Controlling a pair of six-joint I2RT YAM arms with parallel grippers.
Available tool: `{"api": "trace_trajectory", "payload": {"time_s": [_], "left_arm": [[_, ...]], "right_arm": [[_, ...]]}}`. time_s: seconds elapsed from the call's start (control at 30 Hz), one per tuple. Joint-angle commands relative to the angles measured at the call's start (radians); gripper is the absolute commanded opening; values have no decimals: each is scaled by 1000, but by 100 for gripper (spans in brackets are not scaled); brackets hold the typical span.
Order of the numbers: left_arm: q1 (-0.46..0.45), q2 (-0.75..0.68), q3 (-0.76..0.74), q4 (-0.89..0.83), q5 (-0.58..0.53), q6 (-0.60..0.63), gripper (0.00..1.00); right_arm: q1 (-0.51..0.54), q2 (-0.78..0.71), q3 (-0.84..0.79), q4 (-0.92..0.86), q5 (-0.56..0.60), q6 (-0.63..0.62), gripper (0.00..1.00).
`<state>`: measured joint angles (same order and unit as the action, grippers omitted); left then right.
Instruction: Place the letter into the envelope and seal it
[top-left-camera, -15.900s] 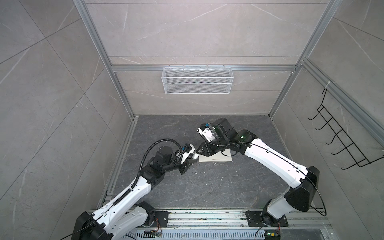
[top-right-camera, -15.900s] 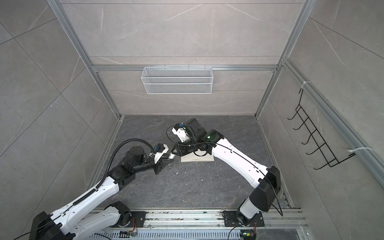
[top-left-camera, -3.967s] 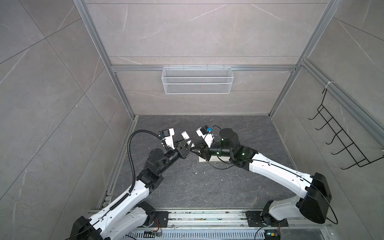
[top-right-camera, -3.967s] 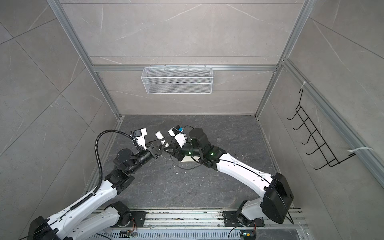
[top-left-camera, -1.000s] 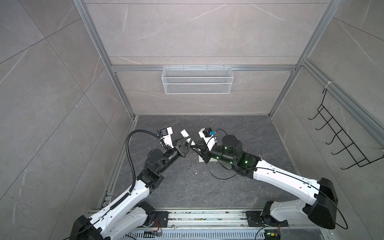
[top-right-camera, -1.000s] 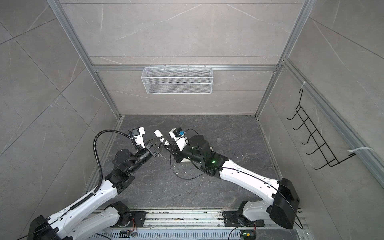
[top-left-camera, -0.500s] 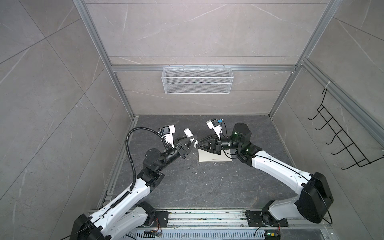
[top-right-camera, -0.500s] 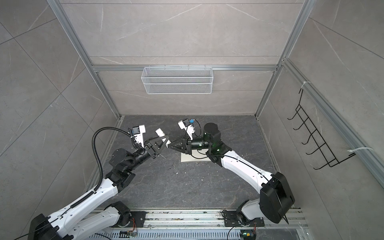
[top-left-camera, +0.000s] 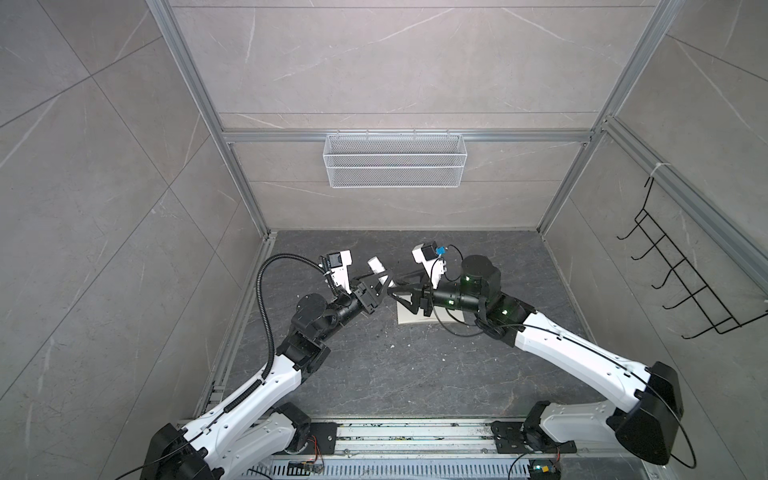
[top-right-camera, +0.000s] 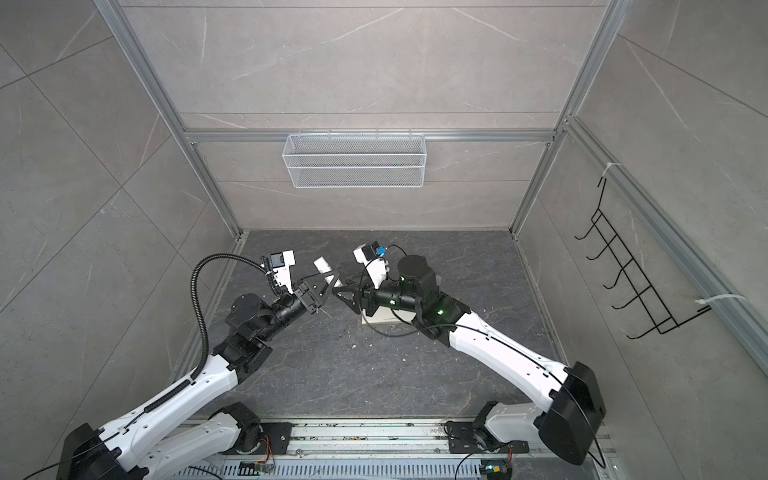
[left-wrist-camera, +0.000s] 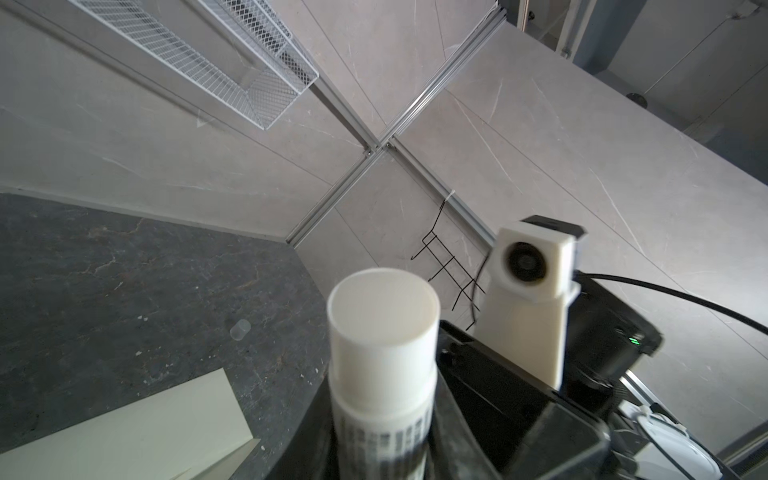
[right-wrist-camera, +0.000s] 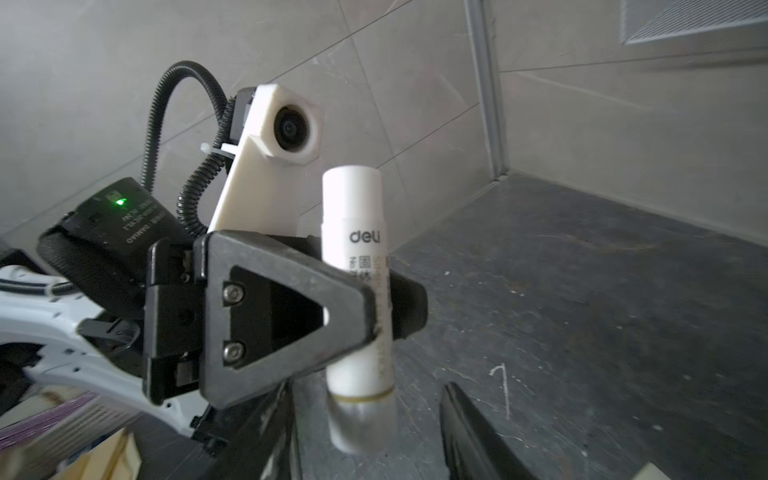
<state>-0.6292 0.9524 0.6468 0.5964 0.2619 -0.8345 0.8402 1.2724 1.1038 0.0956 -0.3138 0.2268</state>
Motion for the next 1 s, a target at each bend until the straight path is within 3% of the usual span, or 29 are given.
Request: {"api": "trace_trajectory", "payload": {"time_s": [0.0,0.1,0.33,0.57,0.87,0.97], "left_arm": [[-6,-27,40,-7,-31,10,0],[-7,-30,38,-7,-40,9,0],[-7,-30,34,-3,-50,5,0],[-6,-32,32,-3,-49,-1,0],[-7,-38,27,-2,-47,-6,0],[-7,-37,27,-3,-45,-8,0]], "right_arm": [[100,-61,-15,-75,471,-238,63],[172,-65,-33,-62,638,-302,63],[299,-4,-24,-16,843,-413,57],[338,54,-15,40,902,-416,56],[341,100,18,69,902,-409,42],[343,105,19,79,895,-396,42]]}}
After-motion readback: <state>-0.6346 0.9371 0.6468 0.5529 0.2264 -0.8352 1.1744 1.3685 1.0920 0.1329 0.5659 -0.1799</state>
